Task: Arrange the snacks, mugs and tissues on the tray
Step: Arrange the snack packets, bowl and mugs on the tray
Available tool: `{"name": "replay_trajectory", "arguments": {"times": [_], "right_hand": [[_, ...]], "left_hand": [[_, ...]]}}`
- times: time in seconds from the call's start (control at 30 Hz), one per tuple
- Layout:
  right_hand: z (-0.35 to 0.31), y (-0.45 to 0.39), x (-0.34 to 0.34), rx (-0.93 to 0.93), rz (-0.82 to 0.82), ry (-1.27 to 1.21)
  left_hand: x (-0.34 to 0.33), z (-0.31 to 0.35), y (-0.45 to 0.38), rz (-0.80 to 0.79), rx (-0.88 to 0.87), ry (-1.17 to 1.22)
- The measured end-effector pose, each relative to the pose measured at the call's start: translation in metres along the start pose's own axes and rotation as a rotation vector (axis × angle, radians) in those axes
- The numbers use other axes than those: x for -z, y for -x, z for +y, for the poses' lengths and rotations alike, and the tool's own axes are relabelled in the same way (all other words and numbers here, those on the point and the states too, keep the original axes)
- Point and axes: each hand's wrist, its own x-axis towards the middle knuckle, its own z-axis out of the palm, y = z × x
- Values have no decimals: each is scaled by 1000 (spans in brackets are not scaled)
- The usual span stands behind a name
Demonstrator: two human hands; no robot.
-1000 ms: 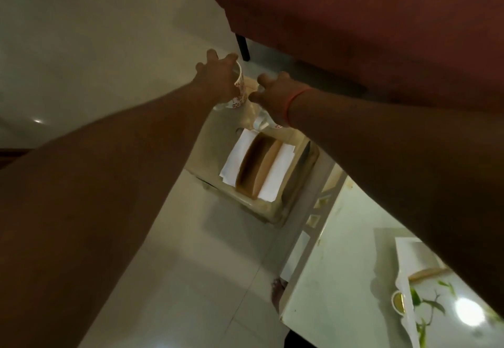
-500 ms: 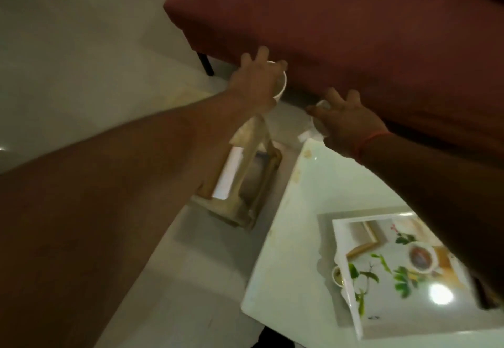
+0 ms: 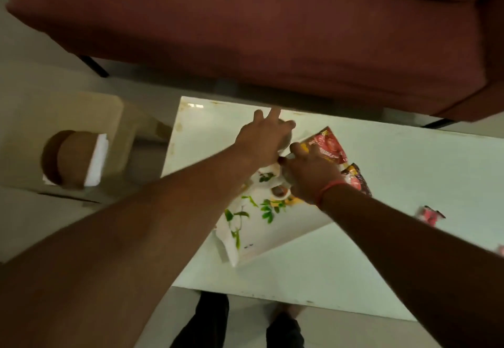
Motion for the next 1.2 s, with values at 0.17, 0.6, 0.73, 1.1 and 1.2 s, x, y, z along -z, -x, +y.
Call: {"name": "replay_trajectory", "arguments": {"times": [0.17,0.6,0.73,1.1,1.2], "right_hand": [[7,27,-43,26,1,-50],[4,40,-79,12,15,-124],[2,40,-79,18,29,-120],[8,52,-84,12,56,-209],[10,52,-85,12,55,-260]], "left_hand": [[-26,37,4,-95,-6,-29],[-52,49,10,-170,49,-71],[-61,44,11,-141,41,-50],[-98,23,87,486,607,764],[-130,49,121,313,697,976]]}}
